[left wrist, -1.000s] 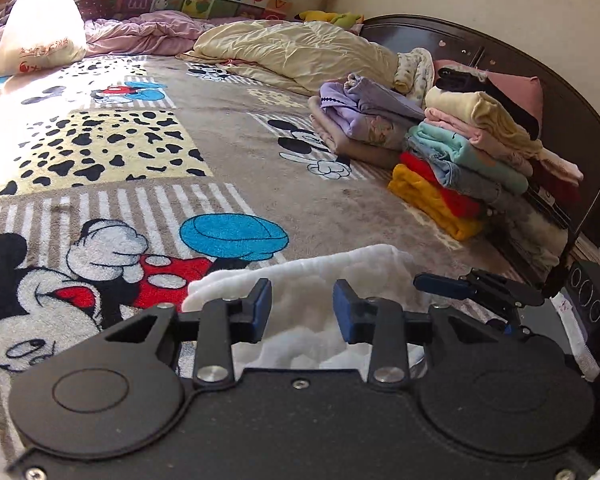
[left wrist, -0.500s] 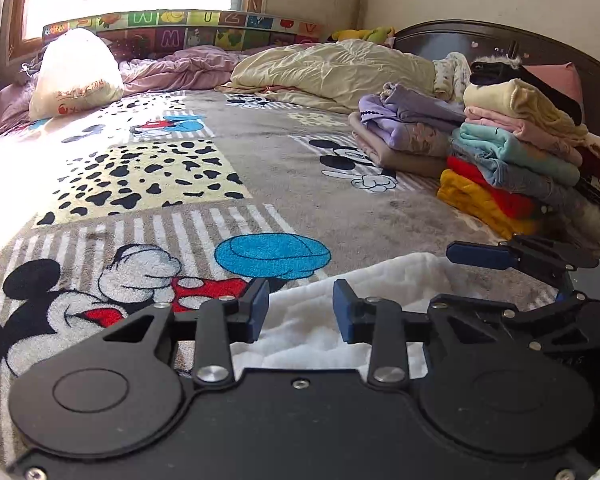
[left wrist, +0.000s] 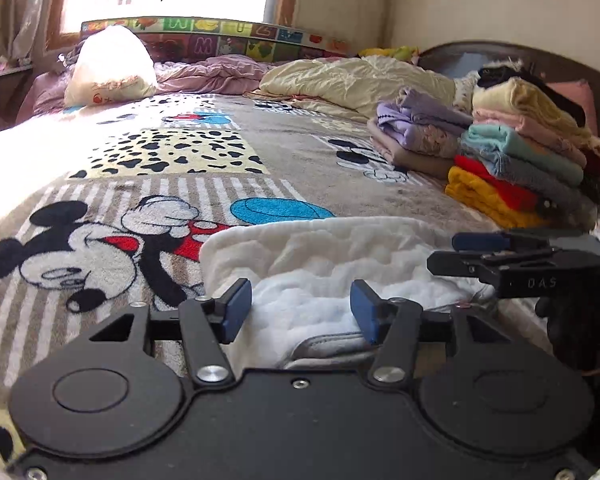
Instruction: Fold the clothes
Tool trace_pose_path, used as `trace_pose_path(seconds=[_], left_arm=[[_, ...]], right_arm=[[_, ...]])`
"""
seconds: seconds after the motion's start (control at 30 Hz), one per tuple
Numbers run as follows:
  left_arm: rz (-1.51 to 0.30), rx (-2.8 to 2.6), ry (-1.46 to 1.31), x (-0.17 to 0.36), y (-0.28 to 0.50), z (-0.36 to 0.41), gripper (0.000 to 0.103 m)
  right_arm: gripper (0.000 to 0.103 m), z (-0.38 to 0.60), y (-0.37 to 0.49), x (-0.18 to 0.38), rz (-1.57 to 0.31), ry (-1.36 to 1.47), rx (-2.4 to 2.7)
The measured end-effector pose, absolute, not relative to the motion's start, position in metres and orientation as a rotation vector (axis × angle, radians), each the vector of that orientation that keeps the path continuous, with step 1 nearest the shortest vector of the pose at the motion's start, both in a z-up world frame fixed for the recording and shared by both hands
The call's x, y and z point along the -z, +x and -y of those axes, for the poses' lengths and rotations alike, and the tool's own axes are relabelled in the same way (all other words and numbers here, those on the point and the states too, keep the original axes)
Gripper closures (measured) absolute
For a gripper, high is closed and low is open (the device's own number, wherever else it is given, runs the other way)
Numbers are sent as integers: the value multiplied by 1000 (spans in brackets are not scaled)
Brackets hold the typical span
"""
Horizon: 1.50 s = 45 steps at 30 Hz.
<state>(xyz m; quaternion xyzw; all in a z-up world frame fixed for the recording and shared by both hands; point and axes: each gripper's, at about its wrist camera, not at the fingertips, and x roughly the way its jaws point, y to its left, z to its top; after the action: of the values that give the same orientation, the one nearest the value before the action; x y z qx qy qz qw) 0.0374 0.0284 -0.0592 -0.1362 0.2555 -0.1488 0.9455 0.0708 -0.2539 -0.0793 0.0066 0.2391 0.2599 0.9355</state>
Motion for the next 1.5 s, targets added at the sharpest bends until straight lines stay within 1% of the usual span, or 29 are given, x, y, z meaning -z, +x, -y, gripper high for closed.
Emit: trace_pose_path(seconds=[0.07,0.1,0.13,0.2,0.27,0.33,0.43,0.57,0.6,0.63,0.67,0.7,0.73,0.77,0.83,0.93,1.03,1.2,1.37,1.5], left_arm=[[-551,253,-533,73,34,-59,39],[-576,242,-615,80,36,-69,39],[-598,220,-688,85,37,-78,39],[-611,209,-834,93,39,-93,38],[-613,239,-919,96,39,-98,37],[-628,267,-929,97,40,-94,37],[-676,283,-851,100,43,-82,37],[-707,271,-726,98,46,-68,39],[-708,268,-712,98,46,-66,43],[-708,266,-694,99,46,-65,52],[-711,278,-688,100,45,-63,60],[-711,287,-689,100,45,-62,64],[-707,290,-690,99,44,-61,67],[-703,294,-687,96,42,-60,68],[-683,310,-728,87,40,-62,71],[-625,381,-778,62,48,-58,71],[-564,473,-768,27,61,-40,71],[-466,648,-761,-42,100,8,71],[-374,813,-727,-102,138,76,71],[-317,911,-717,-134,160,131,71]], right_arm=[[27,270,63,74,-488,75,-466],[19,281,61,74,-508,133,-436],[14,291,60,76,-536,198,-410],[13,310,64,86,-591,333,-382],[13,326,68,96,-635,487,-370],[13,341,72,112,-661,682,-374],[13,345,74,124,-667,823,-397],[12,320,78,122,-692,725,-426],[13,313,79,122,-692,693,-428],[13,306,81,121,-691,661,-429],[15,303,82,121,-687,654,-433],[27,301,85,123,-686,669,-443],[48,300,88,125,-686,688,-454],[53,299,91,126,-685,706,-465],[60,295,88,124,-652,682,-472],[65,302,84,111,-603,703,-500],[65,318,77,90,-519,731,-517],[65,370,60,46,-291,822,-507],[65,426,43,-10,-27,856,-489],[65,479,40,-57,157,840,-455]])
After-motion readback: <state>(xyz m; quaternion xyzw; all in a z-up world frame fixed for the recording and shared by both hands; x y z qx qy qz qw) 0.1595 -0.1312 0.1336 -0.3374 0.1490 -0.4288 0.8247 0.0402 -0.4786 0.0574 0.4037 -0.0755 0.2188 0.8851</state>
